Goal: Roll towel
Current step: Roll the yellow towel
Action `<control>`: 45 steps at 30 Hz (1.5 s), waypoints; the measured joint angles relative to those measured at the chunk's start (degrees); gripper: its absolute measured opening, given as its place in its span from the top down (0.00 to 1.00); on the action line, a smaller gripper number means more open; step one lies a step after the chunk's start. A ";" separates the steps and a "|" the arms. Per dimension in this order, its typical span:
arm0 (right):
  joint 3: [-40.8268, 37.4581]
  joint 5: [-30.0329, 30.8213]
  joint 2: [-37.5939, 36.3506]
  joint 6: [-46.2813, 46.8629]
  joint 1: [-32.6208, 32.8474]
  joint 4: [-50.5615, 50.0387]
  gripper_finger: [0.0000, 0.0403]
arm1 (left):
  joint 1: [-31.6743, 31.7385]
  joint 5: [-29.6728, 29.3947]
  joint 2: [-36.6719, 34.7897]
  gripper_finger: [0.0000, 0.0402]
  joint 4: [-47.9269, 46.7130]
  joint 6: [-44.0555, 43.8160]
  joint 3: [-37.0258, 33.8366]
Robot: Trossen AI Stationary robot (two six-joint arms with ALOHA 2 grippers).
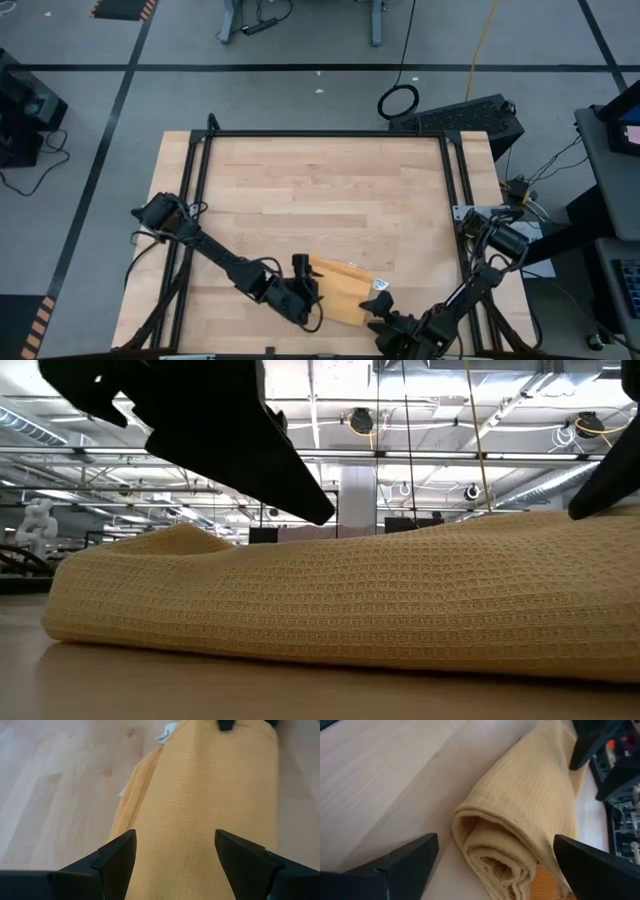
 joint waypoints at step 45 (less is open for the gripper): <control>-0.15 -6.99 0.60 9.49 -7.81 -0.79 0.93 | -14.39 -24.13 -6.93 0.32 -9.61 3.84 0.00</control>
